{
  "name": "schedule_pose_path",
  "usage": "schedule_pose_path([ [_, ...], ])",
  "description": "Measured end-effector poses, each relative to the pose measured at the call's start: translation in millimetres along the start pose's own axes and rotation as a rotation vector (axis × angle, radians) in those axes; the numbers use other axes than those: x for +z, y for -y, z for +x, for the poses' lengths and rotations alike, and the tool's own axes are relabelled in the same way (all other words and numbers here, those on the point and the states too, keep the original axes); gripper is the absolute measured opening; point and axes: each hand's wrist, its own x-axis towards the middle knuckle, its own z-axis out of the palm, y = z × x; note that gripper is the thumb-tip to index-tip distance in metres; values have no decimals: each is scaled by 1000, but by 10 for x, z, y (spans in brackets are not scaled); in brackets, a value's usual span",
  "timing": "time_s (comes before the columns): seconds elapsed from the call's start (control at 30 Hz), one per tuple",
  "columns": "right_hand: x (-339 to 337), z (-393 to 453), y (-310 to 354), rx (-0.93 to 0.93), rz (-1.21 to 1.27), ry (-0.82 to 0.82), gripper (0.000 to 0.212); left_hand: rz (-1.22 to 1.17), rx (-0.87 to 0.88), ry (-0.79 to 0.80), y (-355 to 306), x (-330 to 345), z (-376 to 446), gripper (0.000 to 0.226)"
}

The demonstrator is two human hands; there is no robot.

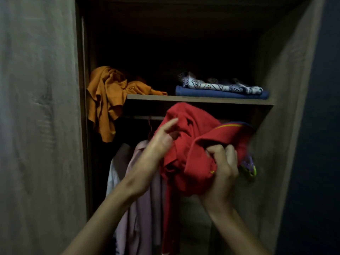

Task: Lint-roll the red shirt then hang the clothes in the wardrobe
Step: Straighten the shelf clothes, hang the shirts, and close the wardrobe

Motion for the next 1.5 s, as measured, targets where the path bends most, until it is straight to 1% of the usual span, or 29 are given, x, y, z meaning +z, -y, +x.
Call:
schedule_pose_path([
  [0.03, -49, -40, -2, 52, 3, 54, 10, 18, -5, 81, -3, 54, -88, 73],
  [0.07, -107, -95, -15, 85, 10, 126, 17, 120, 13, 127, -1, 174, -248, 89],
  [0.1, -175, -136, -25, 109, 36, 225, 27, 208, 26, 129, 66, 281, -395, 94],
  [0.13, -237, -176, -45, 143, 111, 339, 37, 205, 5, 91, 150, 319, -501, 87],
  [0.2, -340, -231, -107, 206, 304, 588, 52, 159, -17, -33, 311, 329, -648, 58],
  [0.23, -392, -259, -160, 228, 411, 697, 58, 135, -62, -79, 395, 274, -705, 46],
  [0.27, -446, -277, -217, 278, 526, 800, 62, 115, -81, -96, 433, 239, -750, 38],
  [0.3, -511, -281, -254, 381, 639, 871, 61, 105, -127, -115, 455, 203, -773, 33],
  [0.33, -561, -292, -278, 515, 717, 898, 55, 114, -166, -130, 514, 159, -796, 29],
  [0.37, -585, -310, -327, 617, 722, 858, 47, 130, -196, -122, 549, 119, -824, 28],
  [0.4, -590, -313, -386, 633, 637, 759, 39, 149, -215, -90, 557, 87, -849, 28],
  [0.47, -575, -321, -556, 525, 320, 559, 30, 127, -239, -8, 551, 30, -853, 29],
  [0.5, -562, -320, -615, 504, 224, 545, 37, 101, -242, 49, 538, 9, -855, 29],
  [0.53, -540, -328, -652, 544, 211, 611, 50, 89, -243, 112, 502, -6, -855, 30],
  [0.57, -515, -341, -665, 637, 279, 733, 61, 88, -233, 189, 451, -15, -847, 31],
  [0.6, -484, -366, -660, 740, 399, 871, 64, 109, -224, 257, 435, -31, -840, 31],
  [0.63, -455, -398, -643, 825, 522, 993, 61, 143, -217, 320, 420, -49, -834, 32],
  [0.67, -425, -419, -625, 887, 613, 1057, 54, 196, -208, 355, 428, -82, -829, 34],
  [0.7, -386, -439, -622, 909, 640, 1076, 45, 265, -210, 366, 434, -123, -832, 38],
  [0.77, -318, -434, -610, 831, 522, 969, 25, 432, -287, 334, 485, -250, -868, 38],
  [0.83, -279, -368, -608, 724, 406, 857, 9, 616, -384, 304, 539, -393, -926, 28],
  [0.9, -275, -270, -570, 653, 363, 825, 15, 815, -381, 308, 571, -513, -980, 25],
  [0.97, -275, -220, -522, 628, 344, 836, 20, 954, -289, 299, 589, -628, -1007, 27],
  [1.03, -244, -232, -486, 624, 325, 869, 17, 1030, -211, 245, 567, -741, -992, 31],
  [1.1, -219, -273, -434, 666, 327, 932, 12, 1071, -190, 171, 526, -828, -946, 33],
  [1.17, -201, -316, -375, 755, 382, 990, 8, 1030, -211, 98, 497, -868, -925, 29],
  [1.27, -213, -316, -308, 852, 476, 1061, 16, 966, -231, 43, 523, -898, -933, 22],
  [1.43, -287, -332, -374, 804, 368, 1127, 29, 1018, -175, 143, 622, -1132, -1075, 23],
  [1.5, -323, -347, -347, 770, 354, 1123, 36, 1068, -225, 84, 746, -1266, -1158, 26],
])
